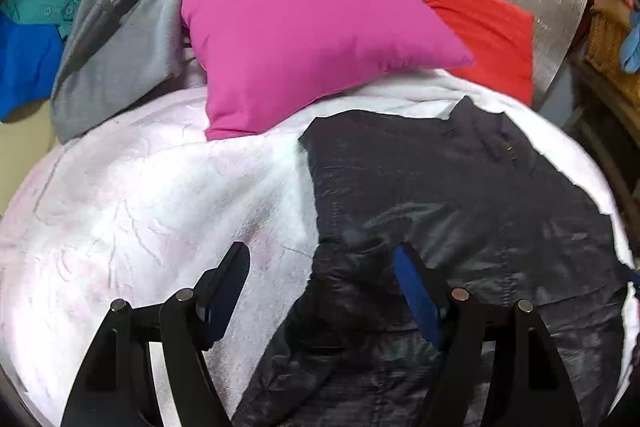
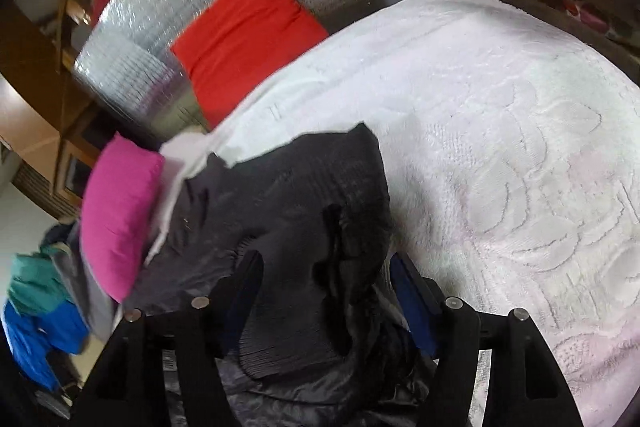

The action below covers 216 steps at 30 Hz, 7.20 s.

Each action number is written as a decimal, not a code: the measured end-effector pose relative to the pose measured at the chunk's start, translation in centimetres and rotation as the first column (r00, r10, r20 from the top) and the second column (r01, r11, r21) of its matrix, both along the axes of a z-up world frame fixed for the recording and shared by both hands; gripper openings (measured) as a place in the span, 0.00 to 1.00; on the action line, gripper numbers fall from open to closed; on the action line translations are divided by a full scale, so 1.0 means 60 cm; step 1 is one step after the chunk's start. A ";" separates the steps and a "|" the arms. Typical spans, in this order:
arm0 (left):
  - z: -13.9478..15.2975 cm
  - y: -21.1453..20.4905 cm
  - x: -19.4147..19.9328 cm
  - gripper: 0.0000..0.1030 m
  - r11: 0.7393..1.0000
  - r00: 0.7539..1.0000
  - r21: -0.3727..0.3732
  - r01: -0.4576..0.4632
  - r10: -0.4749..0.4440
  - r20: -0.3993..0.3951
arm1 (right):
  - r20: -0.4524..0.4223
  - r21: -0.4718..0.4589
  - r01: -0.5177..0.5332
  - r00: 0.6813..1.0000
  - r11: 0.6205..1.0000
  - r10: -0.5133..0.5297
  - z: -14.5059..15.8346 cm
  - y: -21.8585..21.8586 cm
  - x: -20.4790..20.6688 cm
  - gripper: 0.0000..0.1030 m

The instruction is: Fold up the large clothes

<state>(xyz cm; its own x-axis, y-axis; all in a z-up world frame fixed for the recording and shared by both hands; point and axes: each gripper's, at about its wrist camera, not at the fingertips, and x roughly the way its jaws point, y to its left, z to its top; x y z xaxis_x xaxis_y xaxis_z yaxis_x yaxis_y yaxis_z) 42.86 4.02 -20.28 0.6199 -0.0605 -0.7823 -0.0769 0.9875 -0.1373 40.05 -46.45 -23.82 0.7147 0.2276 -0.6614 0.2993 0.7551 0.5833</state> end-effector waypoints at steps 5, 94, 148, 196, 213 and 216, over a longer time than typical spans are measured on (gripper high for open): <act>-0.015 0.013 0.010 0.73 0.999 0.999 -0.054 -0.003 0.000 -0.050 | 0.076 -0.021 -0.030 0.997 0.999 0.031 0.029 0.017 0.004 0.64; -0.083 -0.032 -0.021 0.20 0.833 0.988 -0.540 -0.115 0.038 -0.151 | 0.003 0.395 -0.009 1.000 0.919 0.008 -0.092 0.166 -0.028 0.17; -0.056 0.037 -0.005 0.43 0.959 0.997 -0.283 -0.027 0.004 -0.080 | 0.016 -0.114 0.027 1.000 0.993 -0.025 0.002 0.049 -0.056 0.29; -0.091 0.077 -0.497 0.48 0.988 0.968 -0.155 -0.026 -0.014 -0.251 | -0.208 -0.211 -0.403 0.909 0.890 0.362 -0.086 0.194 -0.495 0.34; -0.035 0.080 -0.518 0.24 0.968 0.988 -0.240 0.071 -0.102 -0.119 | -0.028 -0.234 -0.433 0.898 0.871 0.439 0.019 0.201 -0.527 0.13; -0.028 0.076 -0.521 0.30 0.956 0.988 -0.273 0.103 -0.130 -0.084 | -0.066 -0.170 -0.447 0.895 0.878 0.442 -0.011 0.192 -0.512 0.16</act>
<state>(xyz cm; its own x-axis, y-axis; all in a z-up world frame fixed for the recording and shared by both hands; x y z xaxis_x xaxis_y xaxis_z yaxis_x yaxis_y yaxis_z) 11.61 8.60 -21.95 0.5157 -0.3430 -0.7851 0.0099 0.9187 -0.3949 9.31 -34.91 -24.48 0.5490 0.3961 -0.7360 -0.0796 0.9013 0.4257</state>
